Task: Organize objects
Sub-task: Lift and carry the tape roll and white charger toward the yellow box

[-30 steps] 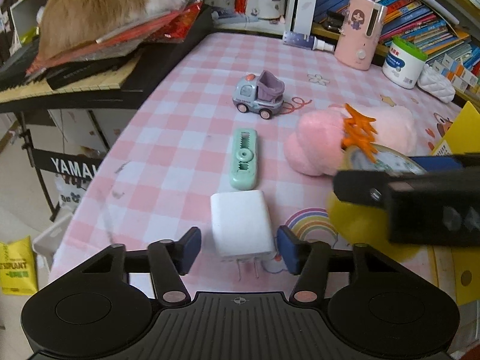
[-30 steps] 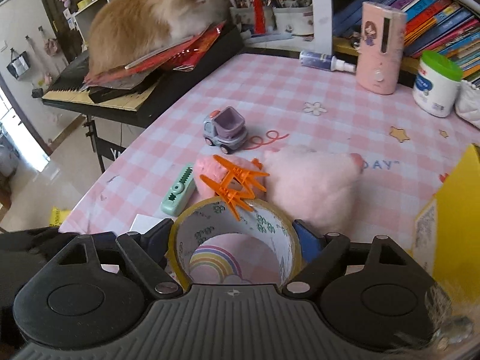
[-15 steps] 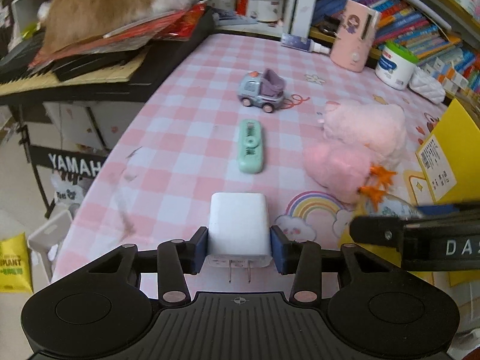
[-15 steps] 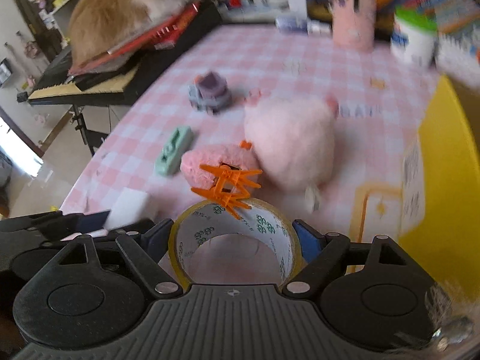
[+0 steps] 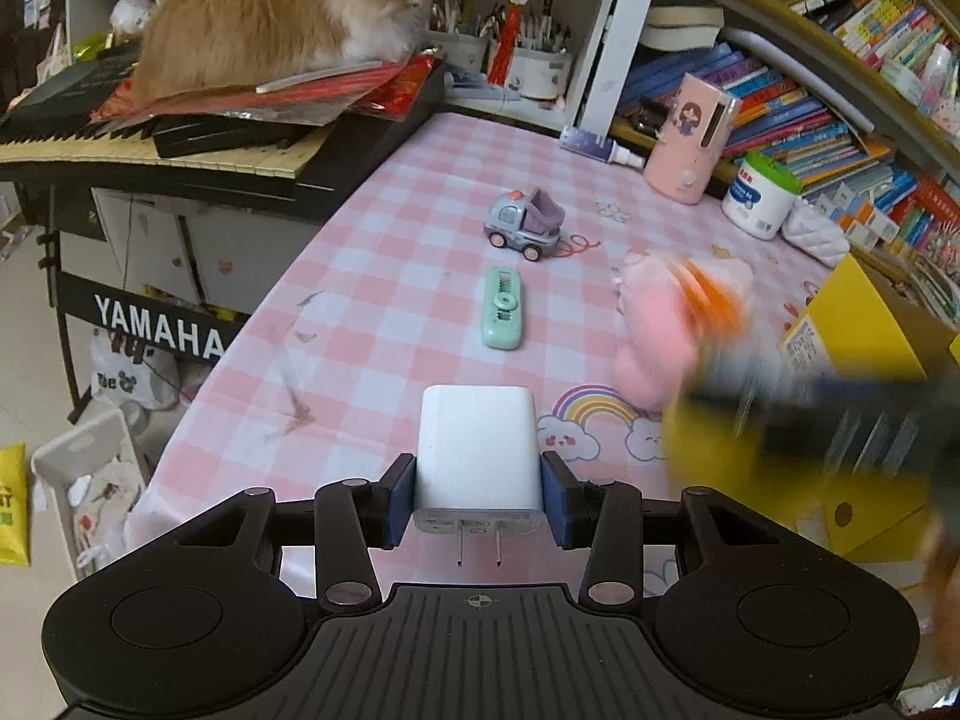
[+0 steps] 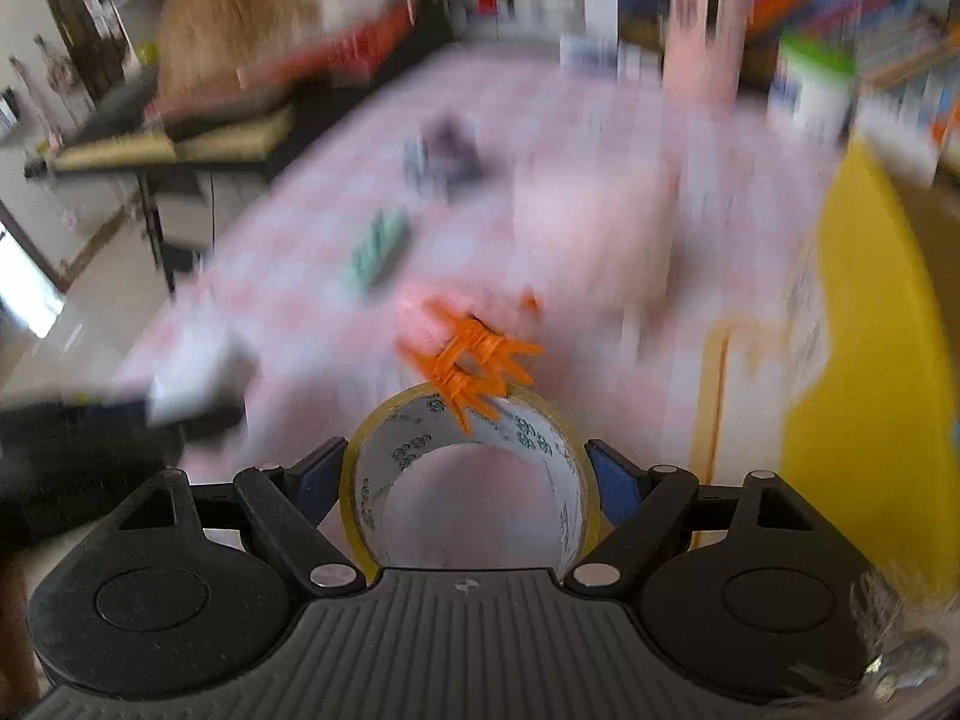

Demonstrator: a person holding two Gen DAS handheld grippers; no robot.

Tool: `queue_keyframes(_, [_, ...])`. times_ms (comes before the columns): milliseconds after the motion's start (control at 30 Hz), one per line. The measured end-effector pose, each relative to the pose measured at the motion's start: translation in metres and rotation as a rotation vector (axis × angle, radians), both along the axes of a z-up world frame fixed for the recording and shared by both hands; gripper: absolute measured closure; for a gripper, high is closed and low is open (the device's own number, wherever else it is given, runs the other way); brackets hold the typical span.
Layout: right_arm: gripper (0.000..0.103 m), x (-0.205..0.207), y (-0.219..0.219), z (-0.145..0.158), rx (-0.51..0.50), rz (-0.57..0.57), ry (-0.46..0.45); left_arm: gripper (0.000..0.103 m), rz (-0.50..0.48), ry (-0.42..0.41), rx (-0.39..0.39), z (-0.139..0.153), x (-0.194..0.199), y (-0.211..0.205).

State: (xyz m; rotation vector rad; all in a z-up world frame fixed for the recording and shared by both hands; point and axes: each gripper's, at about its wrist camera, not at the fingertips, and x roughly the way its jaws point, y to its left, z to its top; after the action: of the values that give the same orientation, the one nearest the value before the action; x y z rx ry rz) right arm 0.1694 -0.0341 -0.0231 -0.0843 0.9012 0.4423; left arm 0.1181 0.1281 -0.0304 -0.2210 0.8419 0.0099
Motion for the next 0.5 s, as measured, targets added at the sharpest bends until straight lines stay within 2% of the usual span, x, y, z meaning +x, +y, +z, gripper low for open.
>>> queue_keyframes(67, [0.021, -0.003, 0.002, 0.028, 0.022, 0.036, -0.152, 0.061, 0.008, -0.008, -0.002, 0.002, -0.003, 0.002])
queue_keyframes(100, [0.021, -0.003, 0.003, 0.034, 0.02, 0.038, -0.185, 0.061, 0.012, -0.014, -0.004, 0.004, -0.005, 0.003])
queue_keyframes(200, [0.021, 0.012, -0.002, 0.014, -0.018, 0.002, -0.022, 0.061, 0.025, -0.036, 0.001, 0.008, -0.01, 0.006])
queue_keyframes(233, [0.021, 0.011, -0.005, 0.008, -0.021, -0.012, -0.003, 0.061, 0.031, -0.039, -0.002, 0.009, -0.011, 0.007])
queue_keyframes(500, [0.021, -0.016, -0.008, 0.004, -0.039, 0.0, -0.055, 0.061, -0.012, -0.051, 0.002, 0.012, -0.017, -0.003])
